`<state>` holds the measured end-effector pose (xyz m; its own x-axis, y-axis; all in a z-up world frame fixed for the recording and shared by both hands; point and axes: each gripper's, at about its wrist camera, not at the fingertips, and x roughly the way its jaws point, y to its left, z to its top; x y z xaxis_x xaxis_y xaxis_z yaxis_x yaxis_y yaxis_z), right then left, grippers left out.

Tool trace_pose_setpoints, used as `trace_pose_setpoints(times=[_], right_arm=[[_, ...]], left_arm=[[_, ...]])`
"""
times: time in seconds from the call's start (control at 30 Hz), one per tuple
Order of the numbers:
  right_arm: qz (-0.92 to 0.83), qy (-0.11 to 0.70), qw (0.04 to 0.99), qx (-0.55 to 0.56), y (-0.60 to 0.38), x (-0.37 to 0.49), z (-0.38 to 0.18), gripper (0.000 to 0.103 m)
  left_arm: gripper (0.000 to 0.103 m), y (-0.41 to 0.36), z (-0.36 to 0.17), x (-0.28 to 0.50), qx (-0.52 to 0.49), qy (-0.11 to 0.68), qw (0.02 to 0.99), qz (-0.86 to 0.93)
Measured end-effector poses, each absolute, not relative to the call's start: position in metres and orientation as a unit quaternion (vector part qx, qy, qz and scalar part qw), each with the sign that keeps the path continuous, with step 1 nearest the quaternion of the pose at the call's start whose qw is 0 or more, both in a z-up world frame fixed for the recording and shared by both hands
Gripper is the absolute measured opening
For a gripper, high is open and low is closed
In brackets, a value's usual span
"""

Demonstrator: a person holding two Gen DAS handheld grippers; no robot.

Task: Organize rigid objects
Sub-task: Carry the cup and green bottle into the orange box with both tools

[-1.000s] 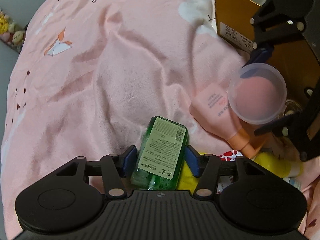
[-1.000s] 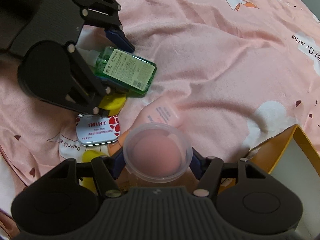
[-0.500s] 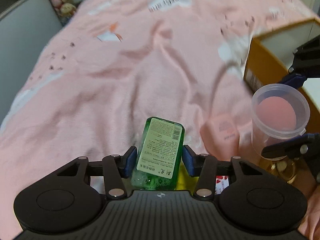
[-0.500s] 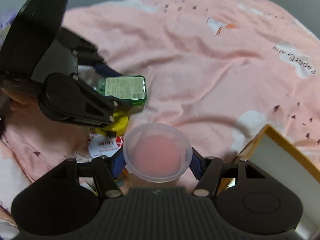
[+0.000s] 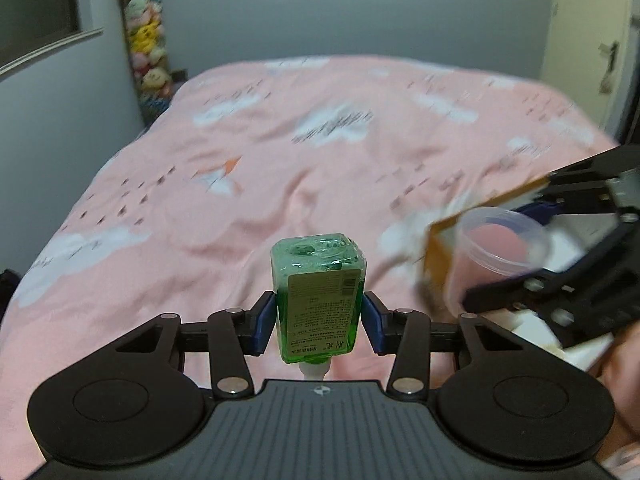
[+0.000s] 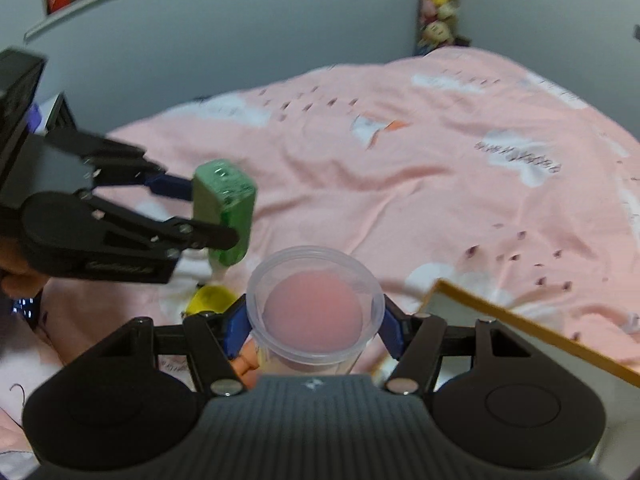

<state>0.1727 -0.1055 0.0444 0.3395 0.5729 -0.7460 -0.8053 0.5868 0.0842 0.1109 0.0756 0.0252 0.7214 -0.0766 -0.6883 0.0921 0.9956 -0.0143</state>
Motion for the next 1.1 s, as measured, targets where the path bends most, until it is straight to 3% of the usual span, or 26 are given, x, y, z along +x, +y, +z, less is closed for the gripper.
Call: trace_pose_setpoints(times=[0.33,0.47,0.83,1.1], right_arm=[[0.307,0.380,0.863,-0.128,-0.183,0.198,0.061,0.064],[0.264,0.411,0.863,-0.131,-0.208,0.206,0.040,0.064],[0.251,0.459,0.837,-0.162,-0.241,0.222,-0.008,0.064],[0.269,0.481,0.820,-0.153,-0.236,0.232,-0.024,0.064]], left_arm=[[0.052,-0.006,0.069,0.135,0.002,0.330,0.926,-0.185],[0.052,-0.048,0.046,0.162,0.039,0.353,0.909,-0.217],[0.052,-0.111,-0.028,0.211,0.257,0.418,0.836,-0.246],[0.053,-0.122,-0.061,0.225,0.293,0.449,0.803,-0.260]])
